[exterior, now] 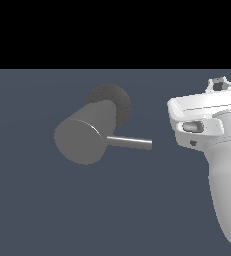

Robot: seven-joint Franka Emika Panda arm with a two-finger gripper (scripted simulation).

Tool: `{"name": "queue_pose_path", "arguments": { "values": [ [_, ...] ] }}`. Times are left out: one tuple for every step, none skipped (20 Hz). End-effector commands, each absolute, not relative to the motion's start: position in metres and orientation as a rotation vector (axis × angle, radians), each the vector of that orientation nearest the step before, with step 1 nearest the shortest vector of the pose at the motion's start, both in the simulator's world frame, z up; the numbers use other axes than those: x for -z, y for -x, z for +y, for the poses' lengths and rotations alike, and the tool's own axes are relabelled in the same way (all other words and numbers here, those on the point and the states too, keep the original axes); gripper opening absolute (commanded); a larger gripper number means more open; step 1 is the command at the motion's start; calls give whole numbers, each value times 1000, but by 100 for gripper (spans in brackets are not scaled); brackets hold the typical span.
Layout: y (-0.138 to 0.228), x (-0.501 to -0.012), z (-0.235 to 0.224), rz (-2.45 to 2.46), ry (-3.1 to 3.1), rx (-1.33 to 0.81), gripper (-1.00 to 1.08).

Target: Turn on the faucet by rotating a designated handle.

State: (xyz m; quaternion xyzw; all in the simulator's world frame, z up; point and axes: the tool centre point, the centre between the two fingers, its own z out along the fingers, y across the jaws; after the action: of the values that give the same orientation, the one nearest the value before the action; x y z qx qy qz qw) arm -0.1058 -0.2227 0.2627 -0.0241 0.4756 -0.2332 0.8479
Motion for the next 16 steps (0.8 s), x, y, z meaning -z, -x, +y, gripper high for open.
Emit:
{"name": "queue_pose_path", "arguments": {
  "values": [
    [108, -229, -225, 1095, 4, 499, -100],
    [110, -217, -226, 1127, -11, 501, -100],
    [112, -205, -226, 1158, -25, 503, -100],
    [113, -195, -226, 1187, -38, 504, -100],
    [115, -185, -226, 1214, -49, 506, -100],
    [117, -176, -226, 1239, -60, 507, -100],
    [119, -167, -226, 1262, -69, 508, -100],
    [120, -159, -226, 1284, -78, 509, -100],
    [122, -152, -225, 1304, -86, 510, -100],
    [124, -146, -224, 1321, -93, 509, -100],
    [125, -140, -223, 1337, -99, 509, -100],
    [127, -135, -223, 1351, -104, 510, -100],
    [128, -130, -224, 1365, -109, 513, -100],
    [130, -126, -224, 1378, -113, 516, -100],
    [131, -122, -224, 1390, -117, 518, -100],
    [132, -118, -224, 1399, -120, 518, -100]
  ]
}}
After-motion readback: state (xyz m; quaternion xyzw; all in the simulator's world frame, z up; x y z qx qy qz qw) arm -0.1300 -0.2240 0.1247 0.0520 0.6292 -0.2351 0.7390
